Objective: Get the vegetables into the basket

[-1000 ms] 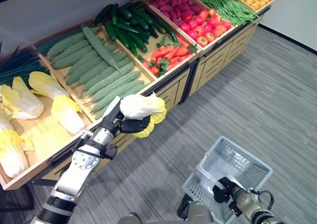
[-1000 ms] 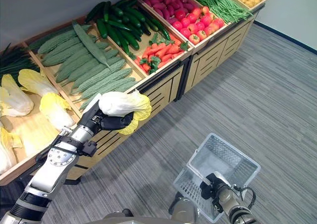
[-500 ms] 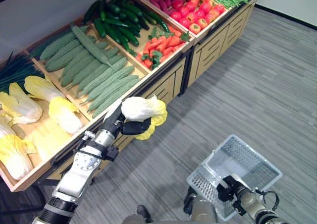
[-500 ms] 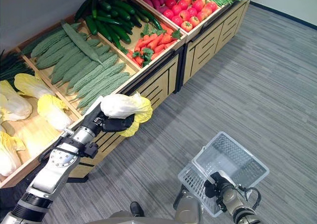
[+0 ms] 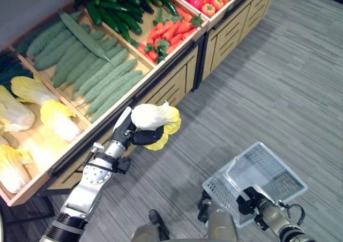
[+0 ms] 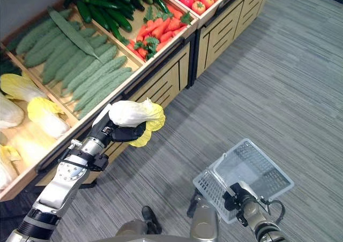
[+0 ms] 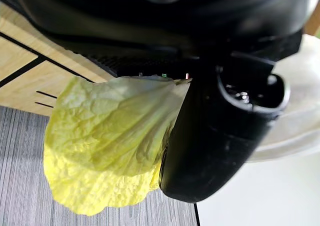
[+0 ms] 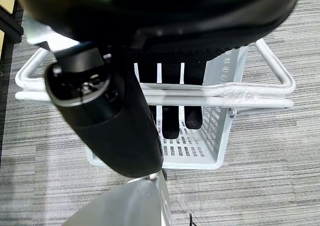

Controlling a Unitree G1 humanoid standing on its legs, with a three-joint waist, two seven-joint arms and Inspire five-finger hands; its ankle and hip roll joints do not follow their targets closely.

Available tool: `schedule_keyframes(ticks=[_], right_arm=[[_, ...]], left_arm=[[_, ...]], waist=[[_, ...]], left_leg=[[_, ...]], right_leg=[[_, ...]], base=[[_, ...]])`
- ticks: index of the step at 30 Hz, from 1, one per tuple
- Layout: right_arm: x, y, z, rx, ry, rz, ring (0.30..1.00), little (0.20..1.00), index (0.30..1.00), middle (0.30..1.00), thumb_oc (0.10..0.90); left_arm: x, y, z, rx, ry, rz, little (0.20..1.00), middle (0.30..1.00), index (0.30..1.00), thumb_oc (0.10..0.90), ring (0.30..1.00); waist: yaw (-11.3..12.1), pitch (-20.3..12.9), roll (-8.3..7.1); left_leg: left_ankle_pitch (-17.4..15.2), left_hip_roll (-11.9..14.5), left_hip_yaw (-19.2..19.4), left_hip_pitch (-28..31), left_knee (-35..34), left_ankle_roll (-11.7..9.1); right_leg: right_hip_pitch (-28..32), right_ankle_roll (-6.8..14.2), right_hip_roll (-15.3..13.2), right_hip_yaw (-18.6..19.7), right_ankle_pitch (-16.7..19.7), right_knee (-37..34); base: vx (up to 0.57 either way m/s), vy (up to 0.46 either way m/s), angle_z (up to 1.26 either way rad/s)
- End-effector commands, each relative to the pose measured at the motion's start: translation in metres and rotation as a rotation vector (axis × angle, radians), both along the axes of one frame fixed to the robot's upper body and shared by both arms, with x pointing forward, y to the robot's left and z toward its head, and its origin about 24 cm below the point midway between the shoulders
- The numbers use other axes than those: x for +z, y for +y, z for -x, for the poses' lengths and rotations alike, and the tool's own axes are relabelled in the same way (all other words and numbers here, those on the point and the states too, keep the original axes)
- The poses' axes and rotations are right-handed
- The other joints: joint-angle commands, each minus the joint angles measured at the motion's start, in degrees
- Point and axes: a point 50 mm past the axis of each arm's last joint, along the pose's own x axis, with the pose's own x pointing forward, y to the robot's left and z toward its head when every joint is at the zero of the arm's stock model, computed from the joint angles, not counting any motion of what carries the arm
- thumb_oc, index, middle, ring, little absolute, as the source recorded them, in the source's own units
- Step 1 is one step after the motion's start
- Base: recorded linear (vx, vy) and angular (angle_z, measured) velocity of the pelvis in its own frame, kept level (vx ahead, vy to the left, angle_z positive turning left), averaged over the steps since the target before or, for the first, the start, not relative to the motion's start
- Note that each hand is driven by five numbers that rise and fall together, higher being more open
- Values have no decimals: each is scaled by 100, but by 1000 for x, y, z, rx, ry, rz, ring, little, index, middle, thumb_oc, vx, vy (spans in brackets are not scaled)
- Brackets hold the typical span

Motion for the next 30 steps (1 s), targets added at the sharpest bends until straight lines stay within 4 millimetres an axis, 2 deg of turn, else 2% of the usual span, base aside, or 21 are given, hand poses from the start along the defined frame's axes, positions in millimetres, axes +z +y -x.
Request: schedule_keyframes(ticks=[1,2,3,4,6,8,13,21,23,24,25,26,27,28,29,30], right_arm=[[5,-11,0,12,-21,12,300,300,300,300,400],[9,-13,-5,4,-40,15,300,300,300,300,400],[8,-19,0,-18,-30,25,300,300,300,300,400],[11,-16,-7,-1,-39,23,300,300,300,300,400],[11,-14,-9,6,-40,22,300,300,300,300,400],[11,-11,-11,-3,-47,5,300,300,300,300,400],[11,-1,-16,9,-62,-15,300,300,300,300,400],[10,0,-15,9,-58,-20,300,300,300,300,400],[11,3,-19,25,-63,-23,300,300,300,300,400],[11,4,-19,26,-64,-23,300,300,300,300,400],[13,5,-23,24,-78,-28,300,300,300,300,400],[15,9,-29,35,-88,-32,300,300,300,300,400],[15,9,-28,34,-87,-32,300,300,300,300,400],[14,10,-28,35,-85,-35,300,300,300,300,400],[14,11,-28,31,-86,-37,300,300,300,300,400],[14,11,-28,30,-86,-37,300,300,300,300,400]], left_arm=[[52,-12,1,-57,-280,-27,300,300,300,400,300],[55,-11,2,-47,-300,-50,300,300,300,400,300],[52,-6,1,1,-301,-97,300,300,300,400,300],[53,-7,3,-39,-296,-93,300,300,300,400,300],[54,-8,3,-54,-295,-86,300,300,300,400,300],[55,-11,5,-77,-294,-81,300,300,300,400,300],[56,-9,3,-54,-296,-72,300,300,300,400,300],[63,-14,0,-80,-324,-92,300,300,300,400,300],[62,-13,-1,-76,-321,-103,300,300,300,400,300],[63,-13,-1,-76,-322,-104,300,300,300,400,300],[60,-11,-1,-72,-310,-101,300,300,300,400,300],[55,-8,-1,-66,-276,-85,300,300,300,400,300],[55,-8,-1,-67,-275,-85,300,300,300,400,300],[49,-9,-1,-80,-239,-60,300,300,300,400,300],[48,-9,-1,-84,-232,-64,300,300,300,400,300],[48,-9,-1,-85,-232,-64,300,300,300,400,300]], waist=[[124,-112,-87],[233,-85,-86],[234,-94,-88],[201,-115,-113],[193,-119,-111],[185,-120,-172],[182,-67,-261],[100,30,-331],[61,76,-351],[69,72,-381],[49,70,-348],[50,18,-265],[59,23,-246],[85,-59,-146],[117,-114,-108],[115,-105,-108]], left_leg=[[-62,-71,-1148,-364,-637,-279],[33,-316,-1766,-512,-1272,-267],[211,-359,-1934,-668,-1421,-253],[-18,-428,-1891,-532,-1323,-163],[-52,-492,-1855,-530,-1291,-127],[-236,-718,-1611,-493,-1100,44],[-464,-950,-1357,-408,-948,234],[-850,-1159,-1230,-582,-354,389],[-1089,-1153,-997,-498,-151,462],[-1043,-1181,-973,-513,-173,470],[-1100,-1135,-794,-415,-197,479],[-820,-1061,-582,-279,-549,488],[-852,-1041,-585,-253,-548,482],[-634,-977,-486,-163,-886,454],[-490,-945,-407,-112,-1062,416],[-471,-951,-412,-85,-1096,412]], right_leg=[[470,954,-264,564,-205,-314],[450,1034,-232,787,-188,-344],[427,1093,-305,854,-121,-313],[403,1145,-382,1062,-96,-235],[386,1172,-422,1132,-64,-235],[356,1231,-614,1374,44,-234],[240,1329,-773,1704,232,-266],[141,1455,-1061,1816,491,-280],[93,1558,-1078,1988,818,-372],[63,1558,-1102,2015,856,-389],[25,1611,-1079,2090,1006,-482],[-87,1628,-1063,2106,1041,-396],[-66,1627,-1044,2100,1013,-385],[65,1596,-1068,1895,889,-301],[186,1590,-1109,1709,838,-260],[205,1589,-1109,1701,836,-265]], base=[[31,139,-86],[143,252,-55],[168,285,-41],[120,256,-57],[70,216,-93],[64,254,-63],[4,188,-43],[-9,118,-8],[-17,140,-15],[-37,159,-65],[-110,165,-88],[-79,165,-101],[-123,86,-71],[-86,50,-75],[-99,48,-61],[-108,21,-83]])
